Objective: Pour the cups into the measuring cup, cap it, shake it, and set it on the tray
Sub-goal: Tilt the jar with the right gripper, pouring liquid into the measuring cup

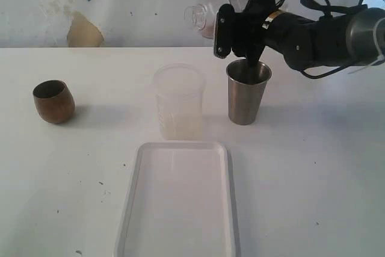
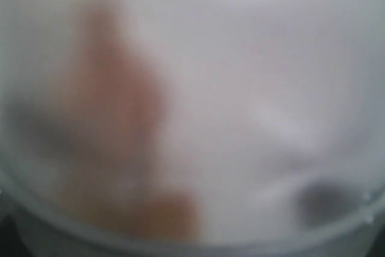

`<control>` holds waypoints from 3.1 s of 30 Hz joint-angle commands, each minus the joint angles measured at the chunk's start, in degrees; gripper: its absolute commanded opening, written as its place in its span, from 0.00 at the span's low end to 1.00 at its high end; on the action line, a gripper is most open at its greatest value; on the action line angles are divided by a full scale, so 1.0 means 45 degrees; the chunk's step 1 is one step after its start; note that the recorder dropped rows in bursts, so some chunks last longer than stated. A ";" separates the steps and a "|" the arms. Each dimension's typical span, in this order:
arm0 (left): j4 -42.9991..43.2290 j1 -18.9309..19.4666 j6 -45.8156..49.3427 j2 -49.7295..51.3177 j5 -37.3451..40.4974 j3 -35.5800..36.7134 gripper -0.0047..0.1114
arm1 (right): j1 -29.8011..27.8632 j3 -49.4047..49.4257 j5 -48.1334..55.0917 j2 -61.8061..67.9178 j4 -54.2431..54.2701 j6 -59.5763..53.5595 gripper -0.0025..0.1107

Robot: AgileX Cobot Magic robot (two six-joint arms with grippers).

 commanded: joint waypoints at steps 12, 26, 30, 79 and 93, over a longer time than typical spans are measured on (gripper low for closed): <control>-0.0084 -0.0016 -0.0011 -0.0059 -0.0169 0.0074 0.05 | 0.0036 -0.0158 -0.1506 -0.0144 -0.0145 -0.2448 0.02; -0.0084 -0.0016 -0.0011 -0.0059 -0.0169 0.0074 0.05 | 0.0036 -0.0158 -0.1744 -0.0144 -0.0285 -0.3683 0.02; -0.0084 -0.0016 -0.0011 -0.0059 -0.0169 0.0074 0.05 | 0.0036 -0.0158 -0.1877 -0.0144 -0.0519 -0.3683 0.02; -0.0084 -0.0016 -0.0011 -0.0059 -0.0169 0.0074 0.05 | 0.0065 -0.0028 -0.2450 -0.0189 -0.0891 -0.4258 0.02; -0.0084 -0.0016 -0.0011 -0.0059 -0.0169 0.0074 0.05 | 0.0065 -0.0028 -0.2476 -0.0189 -0.0891 -0.4384 0.02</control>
